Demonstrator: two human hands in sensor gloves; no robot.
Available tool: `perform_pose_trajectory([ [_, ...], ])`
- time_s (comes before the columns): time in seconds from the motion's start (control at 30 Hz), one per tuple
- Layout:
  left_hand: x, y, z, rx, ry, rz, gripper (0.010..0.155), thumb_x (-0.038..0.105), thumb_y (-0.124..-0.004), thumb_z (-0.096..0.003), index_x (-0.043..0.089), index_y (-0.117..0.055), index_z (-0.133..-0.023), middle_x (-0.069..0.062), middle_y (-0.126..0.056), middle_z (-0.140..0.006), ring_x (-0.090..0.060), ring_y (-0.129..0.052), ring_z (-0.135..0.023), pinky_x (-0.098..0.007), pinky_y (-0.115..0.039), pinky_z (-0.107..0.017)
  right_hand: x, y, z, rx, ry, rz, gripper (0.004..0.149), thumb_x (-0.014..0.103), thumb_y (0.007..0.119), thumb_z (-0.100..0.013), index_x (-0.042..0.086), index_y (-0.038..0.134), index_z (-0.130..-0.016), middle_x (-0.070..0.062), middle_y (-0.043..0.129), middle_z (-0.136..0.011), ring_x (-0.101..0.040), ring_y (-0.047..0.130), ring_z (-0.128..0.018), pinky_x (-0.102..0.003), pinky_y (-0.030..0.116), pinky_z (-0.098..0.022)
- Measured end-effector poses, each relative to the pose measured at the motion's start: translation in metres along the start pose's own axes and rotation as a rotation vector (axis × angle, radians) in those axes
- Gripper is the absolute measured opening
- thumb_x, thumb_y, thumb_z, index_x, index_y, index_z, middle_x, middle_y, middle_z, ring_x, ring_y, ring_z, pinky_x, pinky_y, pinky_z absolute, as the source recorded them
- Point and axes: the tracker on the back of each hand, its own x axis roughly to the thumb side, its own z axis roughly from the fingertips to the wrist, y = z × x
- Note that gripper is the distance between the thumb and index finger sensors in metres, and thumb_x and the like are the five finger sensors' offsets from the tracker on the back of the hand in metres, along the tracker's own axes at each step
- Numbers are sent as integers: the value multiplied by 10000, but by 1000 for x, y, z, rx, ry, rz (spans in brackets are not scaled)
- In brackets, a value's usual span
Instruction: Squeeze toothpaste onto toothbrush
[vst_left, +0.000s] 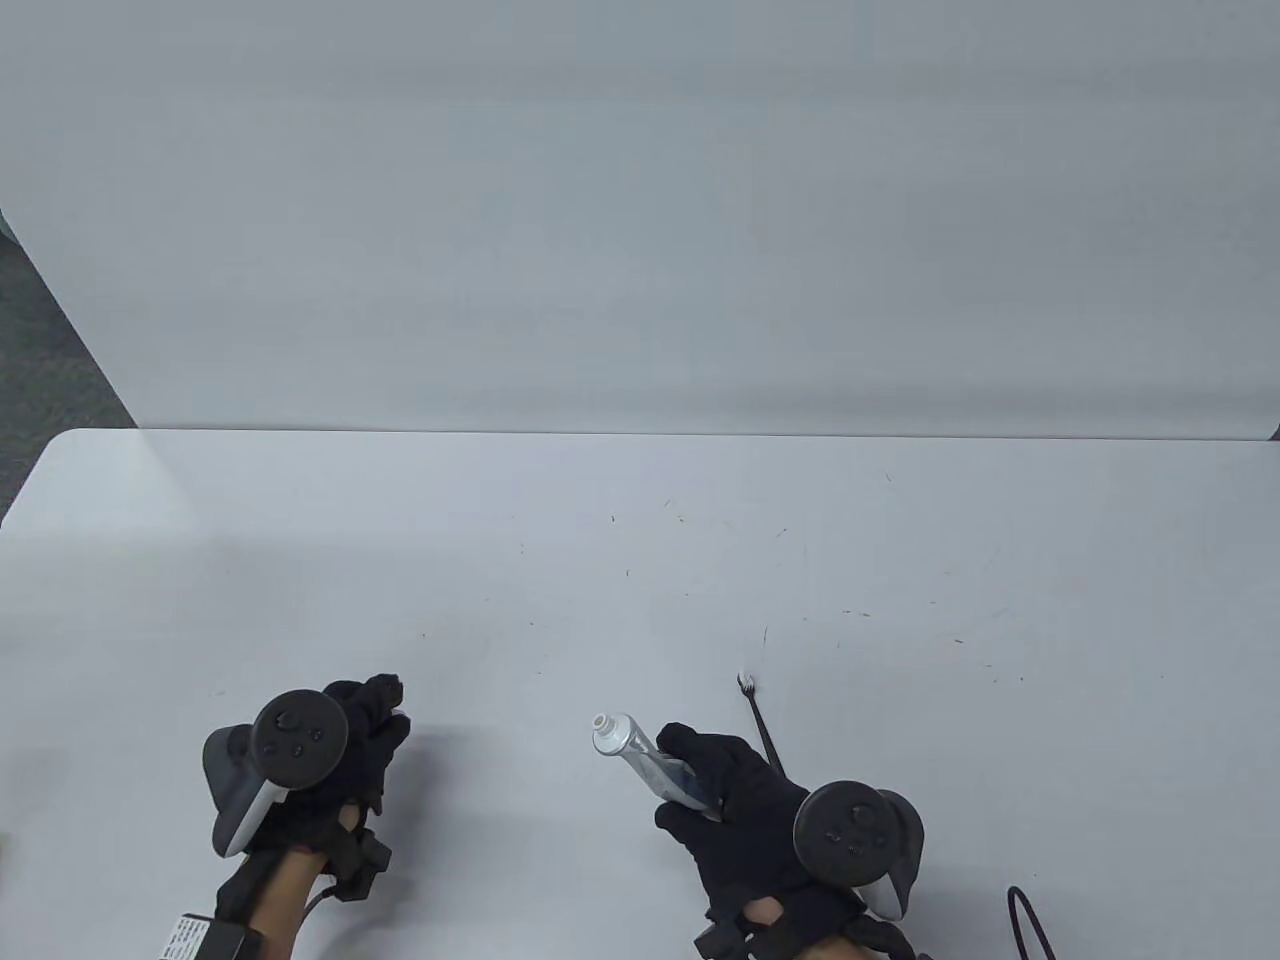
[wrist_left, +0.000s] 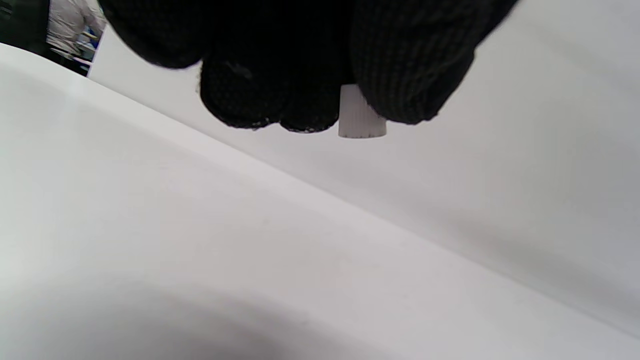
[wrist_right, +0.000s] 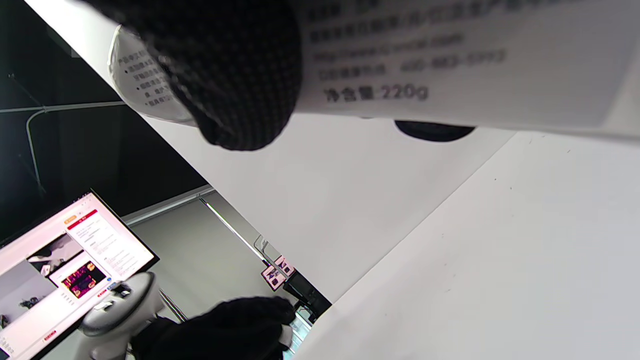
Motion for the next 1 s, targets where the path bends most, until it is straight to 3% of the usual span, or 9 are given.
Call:
perform_pose_trajectory([
  [0.27, 45, 24, 31, 52, -230, 433, 499, 354, -912, -423, 226, -842, -900, -108, -914, -844, -330, -937, -669, -556, -772, -518, 8, 10, 3, 39, -59, 155, 576, 222, 908, -379, 233, 711, -920, -140, 751, -887, -501, 800, -749, -682, 708, -507],
  [0.43, 64, 23, 41, -31, -298, 656, 497, 349, -917, -421, 215, -849, -896, -120, -920, -835, -337, -942, -659, -563, -773, -511, 13, 15, 5, 63, -97, 224, 576, 223, 909, -377, 234, 714, -919, -137, 754, -885, -498, 802, -749, -681, 710, -508],
  [0.63, 76, 17, 46, -102, -352, 674, 495, 346, -921, -418, 212, -855, -890, -122, -927, -828, -338, -947, -651, -565, -775, -506, 18, 21, 7, 82, -122, 271, 575, 224, 912, -375, 236, 718, -916, -135, 758, -883, -497, 806, -746, -678, 713, -508],
  [1.0, 89, 12, 51, -123, -400, 574, 496, 350, -939, -407, 206, -870, -877, -124, -940, -813, -341, -955, -637, -567, -779, -498, 18, 23, 7, 101, -123, 288, 573, 226, 913, -374, 235, 723, -914, -135, 762, -880, -496, 807, -744, -677, 715, -506],
])
